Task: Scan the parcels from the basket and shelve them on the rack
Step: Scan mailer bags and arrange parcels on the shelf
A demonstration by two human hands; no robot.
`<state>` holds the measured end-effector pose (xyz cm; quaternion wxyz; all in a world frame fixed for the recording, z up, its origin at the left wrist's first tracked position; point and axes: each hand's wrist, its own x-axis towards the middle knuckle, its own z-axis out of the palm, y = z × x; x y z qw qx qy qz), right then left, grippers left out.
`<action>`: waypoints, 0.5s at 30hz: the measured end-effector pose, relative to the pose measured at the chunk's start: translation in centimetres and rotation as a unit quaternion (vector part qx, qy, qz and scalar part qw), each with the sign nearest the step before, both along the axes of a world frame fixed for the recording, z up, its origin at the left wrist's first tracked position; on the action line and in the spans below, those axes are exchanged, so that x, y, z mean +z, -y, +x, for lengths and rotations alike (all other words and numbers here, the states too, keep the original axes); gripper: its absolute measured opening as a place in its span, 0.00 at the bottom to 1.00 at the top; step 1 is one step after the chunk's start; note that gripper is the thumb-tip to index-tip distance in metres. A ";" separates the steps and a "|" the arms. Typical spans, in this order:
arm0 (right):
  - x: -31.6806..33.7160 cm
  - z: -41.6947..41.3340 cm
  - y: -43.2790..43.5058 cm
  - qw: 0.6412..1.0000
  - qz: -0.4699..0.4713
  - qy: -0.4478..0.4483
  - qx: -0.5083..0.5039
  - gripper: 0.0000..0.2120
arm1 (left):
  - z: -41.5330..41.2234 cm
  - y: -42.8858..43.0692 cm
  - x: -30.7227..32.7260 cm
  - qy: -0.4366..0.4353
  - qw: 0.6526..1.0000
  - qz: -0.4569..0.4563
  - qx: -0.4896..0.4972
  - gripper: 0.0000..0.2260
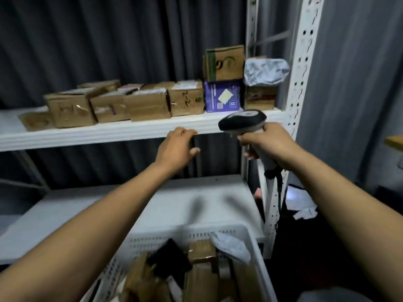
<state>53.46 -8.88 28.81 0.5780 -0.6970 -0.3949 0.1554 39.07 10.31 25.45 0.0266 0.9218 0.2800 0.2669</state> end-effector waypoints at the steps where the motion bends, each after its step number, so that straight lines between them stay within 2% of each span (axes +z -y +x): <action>1: -1.6 -0.4 0.1 1.000 -0.015 -0.005 0.005 0.03 | -1.0 0.2 -2.0 -0.017 1.000 -0.008 -0.002 0.24; 6: -9.9 -2.0 0.0 0.993 -0.107 -0.042 0.038 0.03 | -5.0 0.9 -12.0 -0.129 0.988 -0.082 0.034 0.24; 15: -22.1 -1.6 -0.9 0.972 -0.229 -0.036 0.033 0.08 | -7.6 1.9 -26.0 -0.218 0.949 -0.223 0.054 0.27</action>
